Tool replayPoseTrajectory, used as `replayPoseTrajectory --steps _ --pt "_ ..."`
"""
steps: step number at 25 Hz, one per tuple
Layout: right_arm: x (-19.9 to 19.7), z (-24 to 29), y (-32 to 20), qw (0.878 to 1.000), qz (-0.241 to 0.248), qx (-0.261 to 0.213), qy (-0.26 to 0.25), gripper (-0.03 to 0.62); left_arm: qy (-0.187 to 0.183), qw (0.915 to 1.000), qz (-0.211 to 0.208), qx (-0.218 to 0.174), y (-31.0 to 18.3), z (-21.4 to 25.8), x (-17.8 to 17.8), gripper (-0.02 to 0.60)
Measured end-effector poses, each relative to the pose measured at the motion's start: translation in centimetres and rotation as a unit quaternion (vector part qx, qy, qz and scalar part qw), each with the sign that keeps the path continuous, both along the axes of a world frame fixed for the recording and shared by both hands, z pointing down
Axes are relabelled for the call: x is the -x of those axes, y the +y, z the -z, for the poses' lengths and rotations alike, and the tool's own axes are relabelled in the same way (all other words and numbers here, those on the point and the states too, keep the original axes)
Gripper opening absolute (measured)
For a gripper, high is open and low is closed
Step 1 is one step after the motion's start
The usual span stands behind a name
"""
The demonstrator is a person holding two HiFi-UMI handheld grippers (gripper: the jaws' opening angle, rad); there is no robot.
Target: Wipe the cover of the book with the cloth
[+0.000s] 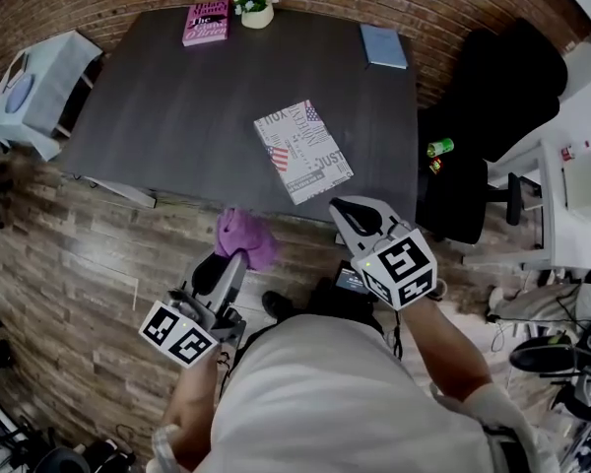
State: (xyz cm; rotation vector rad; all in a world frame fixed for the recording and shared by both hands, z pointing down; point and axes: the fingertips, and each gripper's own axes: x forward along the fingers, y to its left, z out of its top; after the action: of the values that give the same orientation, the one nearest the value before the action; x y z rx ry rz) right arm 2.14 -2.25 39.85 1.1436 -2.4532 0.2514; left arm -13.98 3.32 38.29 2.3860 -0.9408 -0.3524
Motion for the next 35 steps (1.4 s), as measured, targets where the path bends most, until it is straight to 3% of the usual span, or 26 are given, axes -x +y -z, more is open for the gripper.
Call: replayPoseTrajectory --steps 7,16,24,35 --pt "-2.9 2.2 2.2 0.999 0.007 0.006 -0.033 0.014 0.005 0.9993 0.038 -0.008 2.0 1.9 -0.2 0.112" --pt "-8.1 5.6 4.7 0.998 0.026 0.000 -0.065 0.014 0.017 0.9983 0.052 -0.021 4.3 4.7 -6.3 0.112" --pt "-12.3 4.9 8.2 0.996 0.054 0.003 -0.070 0.012 0.013 0.9971 0.074 -0.014 8.7 4.5 -11.5 0.110" --pt "-13.9 6.0 9.9 0.994 0.060 -0.011 -0.095 0.012 0.010 0.9955 0.093 -0.015 12.6 4.8 -13.6 0.111"
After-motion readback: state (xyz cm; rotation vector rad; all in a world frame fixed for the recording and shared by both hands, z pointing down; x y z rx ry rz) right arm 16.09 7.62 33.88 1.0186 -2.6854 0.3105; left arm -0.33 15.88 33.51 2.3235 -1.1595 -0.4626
